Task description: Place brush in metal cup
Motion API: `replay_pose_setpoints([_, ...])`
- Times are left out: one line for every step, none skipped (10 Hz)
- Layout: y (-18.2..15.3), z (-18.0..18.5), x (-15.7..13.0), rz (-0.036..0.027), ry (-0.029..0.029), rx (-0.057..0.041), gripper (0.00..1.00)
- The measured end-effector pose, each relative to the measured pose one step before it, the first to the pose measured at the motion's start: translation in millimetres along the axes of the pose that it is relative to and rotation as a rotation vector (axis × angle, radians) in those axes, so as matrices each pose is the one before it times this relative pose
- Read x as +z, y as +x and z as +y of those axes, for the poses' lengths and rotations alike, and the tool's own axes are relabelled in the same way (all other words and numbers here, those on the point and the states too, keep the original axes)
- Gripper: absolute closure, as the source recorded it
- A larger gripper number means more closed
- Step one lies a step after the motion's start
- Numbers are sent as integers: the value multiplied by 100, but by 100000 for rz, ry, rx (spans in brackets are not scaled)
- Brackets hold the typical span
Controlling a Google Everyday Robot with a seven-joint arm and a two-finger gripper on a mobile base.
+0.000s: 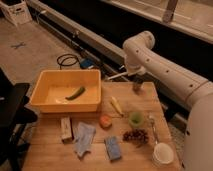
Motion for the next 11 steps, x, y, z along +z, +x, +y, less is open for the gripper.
replay_pose_setpoints([301,-246,629,-2122,206,1985,100])
replay_pose_setpoints([801,-153,446,-1423,222,2044,100])
replay_pose_setpoints([669,-406,652,-2196,314,2217,100])
replay_pose_setpoints([644,-341,761,-1219,443,2156,100])
replay_pose_setpoints([313,-304,509,-1104,763,1201,100])
replay_pose_setpoints([823,-148,667,-761,602,983,100])
replay_pose_setpoints([740,10,830,-1266,472,975,100])
replay_pose_setpoints([-13,-14,577,-1164,116,144,100])
replay_pose_setpoints([-14,73,721,-1070,80,220,100])
replay_pose_setpoints([371,463,1277,-1848,-13,1044,100])
replay_pose_setpoints([238,235,389,-470,-263,135,100])
